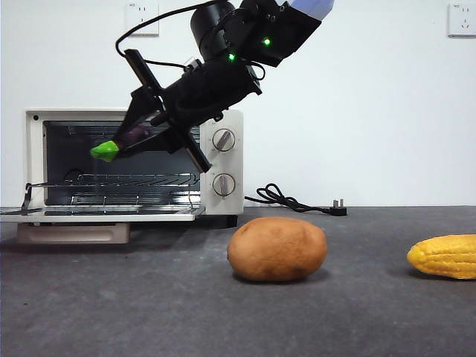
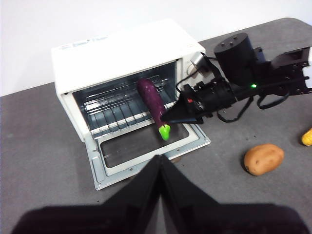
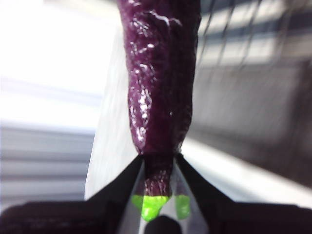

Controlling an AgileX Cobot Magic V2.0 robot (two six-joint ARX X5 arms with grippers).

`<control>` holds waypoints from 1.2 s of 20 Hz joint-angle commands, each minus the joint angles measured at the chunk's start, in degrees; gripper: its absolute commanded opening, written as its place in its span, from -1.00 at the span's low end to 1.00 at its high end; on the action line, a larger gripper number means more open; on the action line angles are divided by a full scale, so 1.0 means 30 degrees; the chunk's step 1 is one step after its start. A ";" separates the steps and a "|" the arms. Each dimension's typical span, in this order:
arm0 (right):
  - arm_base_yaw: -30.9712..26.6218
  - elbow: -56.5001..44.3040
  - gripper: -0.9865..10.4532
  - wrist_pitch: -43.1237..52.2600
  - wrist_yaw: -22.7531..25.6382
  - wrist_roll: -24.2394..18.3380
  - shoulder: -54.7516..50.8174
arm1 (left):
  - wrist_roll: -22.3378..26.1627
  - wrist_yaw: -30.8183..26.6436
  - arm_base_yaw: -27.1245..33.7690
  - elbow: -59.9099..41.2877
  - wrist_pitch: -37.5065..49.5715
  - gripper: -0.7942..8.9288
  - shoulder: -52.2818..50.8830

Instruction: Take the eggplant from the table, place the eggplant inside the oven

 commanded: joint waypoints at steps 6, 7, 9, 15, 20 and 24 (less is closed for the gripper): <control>-0.0029 0.0058 -0.85 0.0787 0.4000 0.2535 0.0357 | 0.0211 -0.0029 -0.0860 -0.0073 0.0044 -0.85 -0.0051; -0.0029 0.0058 -0.85 0.1129 0.4328 0.2900 0.0357 | 0.0211 -0.0029 -0.1005 -0.0073 0.0036 -0.85 -0.0051; -0.0051 0.0058 -0.85 0.1501 0.4867 0.3198 0.0364 | 0.0211 -0.0036 -0.1282 -0.0073 -0.0029 -0.85 -0.0051; -0.0109 0.0670 -0.85 0.1530 0.4466 0.3388 0.1370 | 0.0211 -0.0044 -0.2025 -0.0073 -0.0211 -0.85 -0.0051; -0.0138 0.1894 -0.85 0.1457 0.5319 0.3031 0.2251 | 0.0211 -0.0058 -0.2543 -0.0073 -0.0525 -0.85 -0.0051; -0.0138 0.2186 -0.84 0.1428 0.6273 0.2164 0.2280 | 0.0211 -0.0051 -0.2747 -0.0073 -0.0539 -0.85 -0.0051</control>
